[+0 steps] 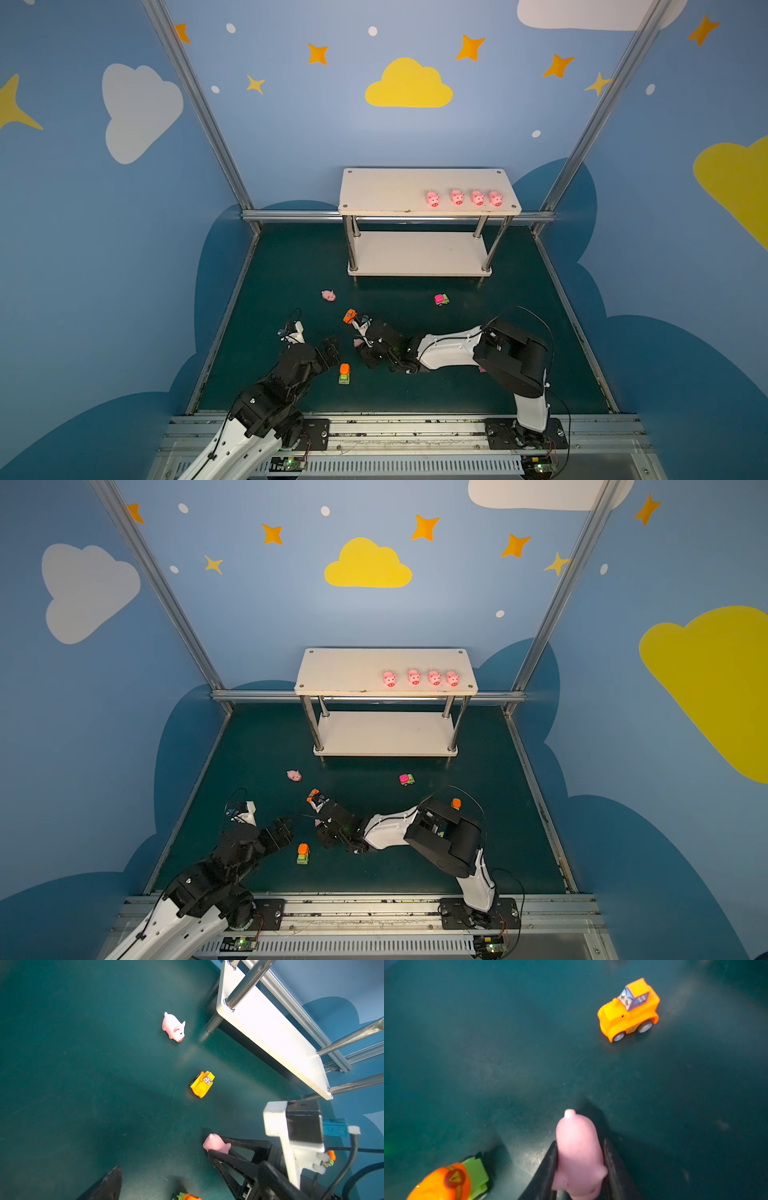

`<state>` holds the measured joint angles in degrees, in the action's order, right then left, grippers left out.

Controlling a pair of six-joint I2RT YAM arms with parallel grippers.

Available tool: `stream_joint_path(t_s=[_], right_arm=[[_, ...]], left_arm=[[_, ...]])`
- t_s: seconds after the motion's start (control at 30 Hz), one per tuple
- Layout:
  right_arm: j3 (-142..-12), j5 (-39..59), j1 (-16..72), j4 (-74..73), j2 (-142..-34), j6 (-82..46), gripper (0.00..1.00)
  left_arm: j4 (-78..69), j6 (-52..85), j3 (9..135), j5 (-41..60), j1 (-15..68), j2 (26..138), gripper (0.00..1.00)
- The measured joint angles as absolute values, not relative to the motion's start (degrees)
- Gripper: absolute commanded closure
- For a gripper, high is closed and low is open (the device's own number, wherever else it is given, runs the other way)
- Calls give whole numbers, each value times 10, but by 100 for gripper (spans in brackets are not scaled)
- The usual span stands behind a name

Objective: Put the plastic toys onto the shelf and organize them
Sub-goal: 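Reach the right gripper to the pink pig near the left gripper and close, then lift the pink pig with the right gripper up to the top shelf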

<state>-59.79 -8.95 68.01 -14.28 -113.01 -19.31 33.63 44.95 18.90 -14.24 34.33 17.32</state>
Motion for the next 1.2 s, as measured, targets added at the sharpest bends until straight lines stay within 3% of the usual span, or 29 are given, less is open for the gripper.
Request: stream_joint_path(t_s=[0.3,0.53,0.77,1.2], right_arm=[[-601,-143,681,-55,-1095,-197,71],[-636,-206,681,63,-1013,-190,72],[-707,-269,676,147,-936,-161,74],[-884,-326,618,253,-920,-79,76]], left_arm=[[327,440,189,-142,342,184,0],[297,412,230,-135,342,270,0],[251,389,273,-126,342,317,0],[228,375,302,-112,342,334,0]])
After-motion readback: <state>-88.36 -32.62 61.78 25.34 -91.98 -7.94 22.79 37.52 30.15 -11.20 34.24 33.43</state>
